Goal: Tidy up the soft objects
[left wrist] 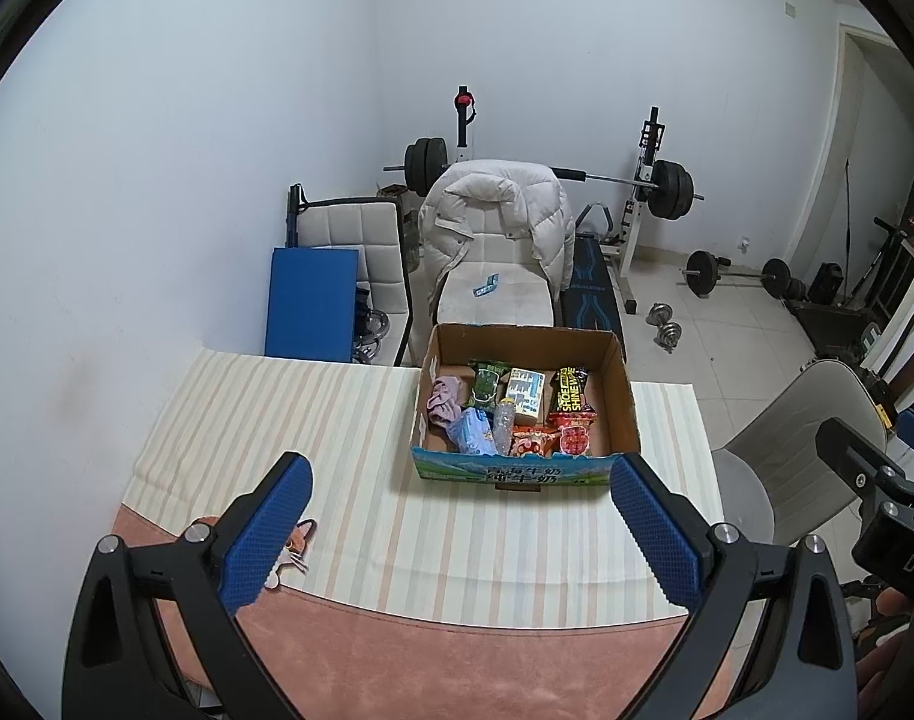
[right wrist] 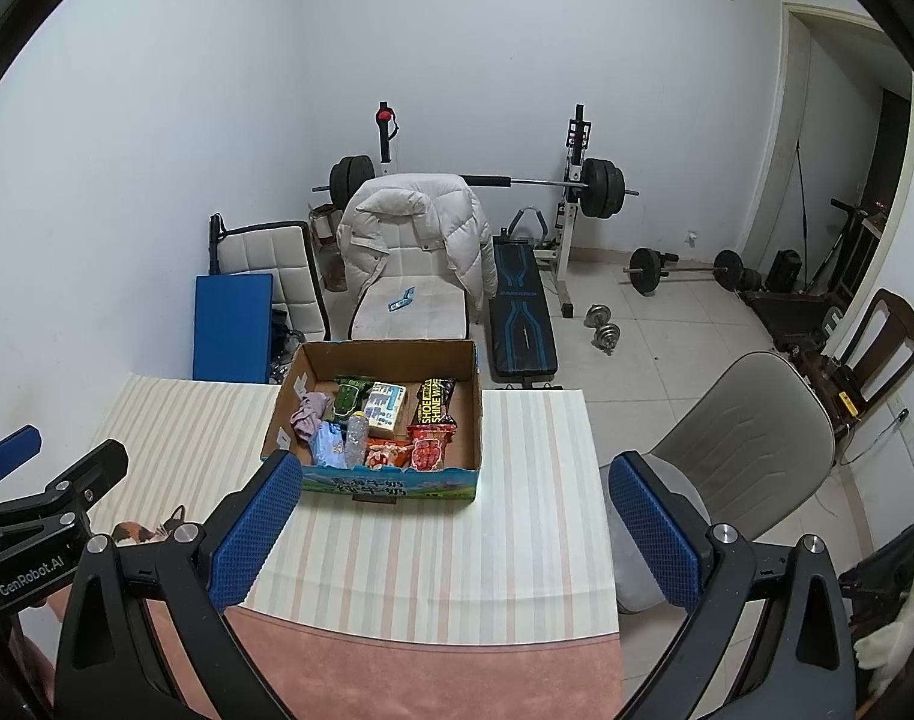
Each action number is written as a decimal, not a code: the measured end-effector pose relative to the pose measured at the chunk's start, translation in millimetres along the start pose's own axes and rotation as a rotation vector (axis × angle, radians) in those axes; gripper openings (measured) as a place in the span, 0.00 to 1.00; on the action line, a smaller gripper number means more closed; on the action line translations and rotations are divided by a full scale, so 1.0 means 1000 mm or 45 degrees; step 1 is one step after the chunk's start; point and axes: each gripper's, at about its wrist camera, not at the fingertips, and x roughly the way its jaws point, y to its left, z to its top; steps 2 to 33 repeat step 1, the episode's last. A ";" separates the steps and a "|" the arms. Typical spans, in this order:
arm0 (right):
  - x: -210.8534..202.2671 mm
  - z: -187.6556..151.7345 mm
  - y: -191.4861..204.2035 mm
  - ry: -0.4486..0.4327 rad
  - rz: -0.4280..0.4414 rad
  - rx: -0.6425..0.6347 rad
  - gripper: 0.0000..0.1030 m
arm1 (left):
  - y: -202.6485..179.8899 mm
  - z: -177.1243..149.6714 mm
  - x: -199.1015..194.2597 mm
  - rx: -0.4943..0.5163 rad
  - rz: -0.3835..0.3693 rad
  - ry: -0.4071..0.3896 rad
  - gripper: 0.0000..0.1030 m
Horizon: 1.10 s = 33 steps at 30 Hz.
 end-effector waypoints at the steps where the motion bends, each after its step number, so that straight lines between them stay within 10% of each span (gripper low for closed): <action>1: 0.000 0.000 0.000 0.000 -0.001 0.000 1.00 | 0.001 -0.001 -0.003 -0.001 0.000 -0.004 0.99; 33: 0.000 0.000 0.000 0.000 -0.001 0.000 1.00 | 0.001 -0.001 -0.003 -0.001 0.000 -0.004 0.99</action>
